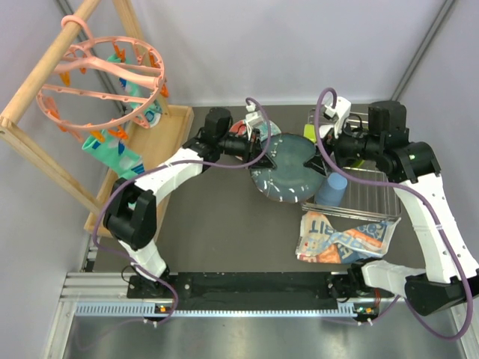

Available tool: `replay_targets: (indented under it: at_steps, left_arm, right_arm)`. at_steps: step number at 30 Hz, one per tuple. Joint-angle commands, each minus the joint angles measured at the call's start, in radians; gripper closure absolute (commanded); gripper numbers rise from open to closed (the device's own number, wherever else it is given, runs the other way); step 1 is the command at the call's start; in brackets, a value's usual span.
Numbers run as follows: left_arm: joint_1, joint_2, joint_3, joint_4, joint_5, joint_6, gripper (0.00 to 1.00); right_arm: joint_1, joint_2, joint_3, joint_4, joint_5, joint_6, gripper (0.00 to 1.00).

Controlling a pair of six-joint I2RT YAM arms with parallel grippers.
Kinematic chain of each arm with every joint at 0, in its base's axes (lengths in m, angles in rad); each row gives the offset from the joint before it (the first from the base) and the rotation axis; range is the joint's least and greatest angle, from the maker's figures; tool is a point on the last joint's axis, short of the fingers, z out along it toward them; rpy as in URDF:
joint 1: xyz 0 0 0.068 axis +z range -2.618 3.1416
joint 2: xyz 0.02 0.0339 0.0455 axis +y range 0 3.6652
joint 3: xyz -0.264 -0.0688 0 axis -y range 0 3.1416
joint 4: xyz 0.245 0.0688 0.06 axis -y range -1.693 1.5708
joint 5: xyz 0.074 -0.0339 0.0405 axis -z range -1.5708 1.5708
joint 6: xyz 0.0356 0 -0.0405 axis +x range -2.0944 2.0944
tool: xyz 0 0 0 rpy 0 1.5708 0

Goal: Unload the mixed dishes from the dish rack
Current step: Pick up the plate from the dish rack, then place the plate at the center of the board.

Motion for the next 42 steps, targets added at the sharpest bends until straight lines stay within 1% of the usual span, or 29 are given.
replay_targets:
  at_steps: [1,2,3,4,6,7,9,13,20,25,31,35,42]
  left_arm:
    - [0.042,-0.100,0.001,0.216,-0.022,-0.074,1.00]
    - [0.052,-0.103,-0.008,0.243,-0.034,-0.098,1.00]
    - [0.065,-0.103,-0.027,0.274,-0.069,-0.173,1.00]
    - [0.091,-0.102,-0.037,0.347,-0.091,-0.213,1.00]
    - [0.118,-0.086,-0.048,0.401,-0.123,-0.322,1.00]
    - [0.144,-0.077,-0.048,0.431,-0.160,-0.350,1.00]
    - [0.167,-0.051,-0.042,0.451,-0.197,-0.425,1.00]
    - [0.221,0.013,-0.002,0.452,-0.296,-0.502,1.00]
    - [0.278,0.187,0.082,0.518,-0.349,-0.704,1.00]
    - [0.290,0.311,0.168,0.492,-0.363,-0.724,1.00]
    - [0.303,0.432,0.278,0.491,-0.369,-0.798,1.00]
    - [0.304,0.487,0.337,0.462,-0.379,-0.806,1.00]
    - [0.307,0.543,0.374,0.434,-0.390,-0.806,1.00]
  right_arm:
    - [0.012,-0.025,0.013,0.051,0.023,-0.008,0.22]
    - [0.012,-0.025,0.010,0.051,0.026,-0.008,0.22]
    - [0.012,-0.028,0.010,0.053,0.029,-0.008,0.22]
    - [0.012,-0.030,0.007,0.056,0.035,-0.006,0.22]
    - [0.012,-0.034,-0.004,0.064,0.041,-0.005,0.21]
    - [0.012,-0.034,-0.008,0.067,0.046,-0.005,0.21]
    - [0.012,-0.036,-0.014,0.070,0.052,-0.002,0.21]
    - [0.012,-0.039,-0.019,0.071,0.058,-0.003,0.21]
    - [0.012,-0.045,-0.021,0.064,0.087,-0.012,0.21]
    - [0.012,-0.040,-0.005,0.047,0.124,-0.018,0.21]
    - [0.010,-0.045,-0.027,0.050,0.150,-0.028,0.21]
    - [0.009,-0.045,-0.028,0.051,0.152,-0.031,0.21]
    - [0.010,-0.048,-0.051,0.067,0.148,-0.032,0.21]
